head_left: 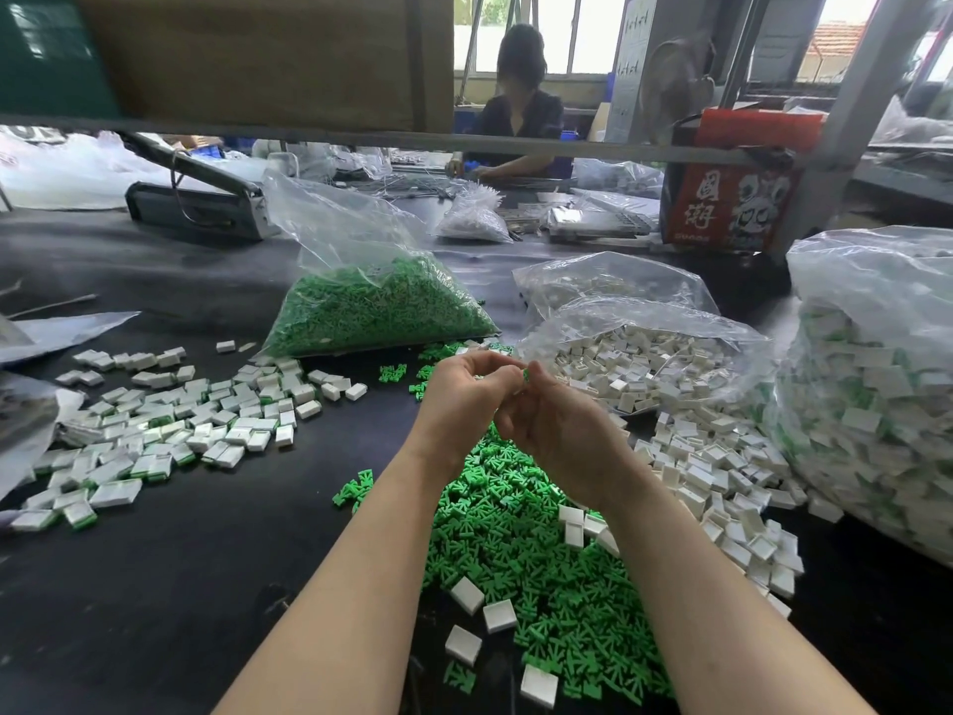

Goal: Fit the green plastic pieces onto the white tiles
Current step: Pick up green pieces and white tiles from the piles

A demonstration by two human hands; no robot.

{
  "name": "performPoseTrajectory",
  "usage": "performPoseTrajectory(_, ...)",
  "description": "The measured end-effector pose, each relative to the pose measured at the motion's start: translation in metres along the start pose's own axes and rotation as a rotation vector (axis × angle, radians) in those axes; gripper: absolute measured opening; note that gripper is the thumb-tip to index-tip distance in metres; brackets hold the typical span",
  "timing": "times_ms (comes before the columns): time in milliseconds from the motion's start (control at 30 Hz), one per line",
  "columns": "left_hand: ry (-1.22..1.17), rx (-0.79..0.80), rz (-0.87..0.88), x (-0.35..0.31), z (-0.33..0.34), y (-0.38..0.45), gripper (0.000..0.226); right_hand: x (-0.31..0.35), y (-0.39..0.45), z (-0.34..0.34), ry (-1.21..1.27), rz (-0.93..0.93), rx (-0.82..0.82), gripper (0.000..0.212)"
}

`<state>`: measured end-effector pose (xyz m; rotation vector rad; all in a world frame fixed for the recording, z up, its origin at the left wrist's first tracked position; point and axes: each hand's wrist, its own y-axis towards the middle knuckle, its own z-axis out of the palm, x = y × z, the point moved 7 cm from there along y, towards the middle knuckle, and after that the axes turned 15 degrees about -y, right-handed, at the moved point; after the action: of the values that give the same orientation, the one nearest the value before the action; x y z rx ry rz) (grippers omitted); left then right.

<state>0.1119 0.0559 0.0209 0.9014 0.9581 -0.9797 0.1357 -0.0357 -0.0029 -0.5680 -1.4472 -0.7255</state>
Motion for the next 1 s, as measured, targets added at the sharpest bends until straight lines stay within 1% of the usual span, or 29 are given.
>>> performPoseTrajectory(67, -0.015, -0.009, -0.012, 0.001, 0.001, -0.001, 0.012, 0.002, -0.001, 0.000, -0.040, -0.019, -0.016, 0.069)
performPoseTrajectory(133, -0.017, -0.014, -0.015, 0.003, 0.001, -0.001, 0.013, 0.004, -0.002, 0.000, -0.058, -0.041, -0.018, 0.059)
performPoseTrajectory(200, -0.033, -0.019, -0.019, 0.004, 0.001, 0.000, 0.007, 0.005, -0.003, 0.001, -0.052, -0.056, -0.012, 0.053)
performPoseTrajectory(300, -0.057, -0.041, -0.029, 0.004, 0.001, 0.000, 0.007, 0.005, -0.003, 0.001, -0.063, -0.058, -0.018, 0.064)
performPoseTrajectory(367, -0.073, -0.048, -0.035, 0.003, 0.003, 0.000, 0.012, 0.004, -0.003, 0.001, -0.058, -0.059, -0.016, 0.067)
performPoseTrajectory(467, -0.074, -0.047, -0.039, 0.005, 0.004, 0.000, 0.014, 0.003, -0.003, -0.001, -0.037, -0.061, -0.020, 0.061)
performPoseTrajectory(567, -0.117, -0.032, -0.040, 0.009, 0.006, 0.001, 0.011, 0.001, -0.002, -0.004, -0.026, -0.056, -0.029, 0.045)
performPoseTrajectory(633, -0.140, -0.034, -0.045, 0.010, 0.008, 0.000, 0.010, -0.001, -0.001, -0.005, -0.003, -0.044, -0.034, 0.037)
performPoseTrajectory(767, -0.139, -0.048, -0.041, 0.010, 0.008, -0.001, 0.009, -0.005, 0.001, -0.005, 0.069, -0.021, -0.045, 0.031)
performPoseTrajectory(900, -0.149, -0.036, -0.030, 0.009, 0.008, -0.001, 0.022, -0.005, 0.001, -0.004, 0.103, -0.019, -0.050, 0.031)
performPoseTrajectory(1000, -0.154, -0.035, -0.033, 0.010, 0.009, -0.002, 0.025, -0.004, 0.001, -0.004, 0.104, -0.017, -0.056, 0.032)
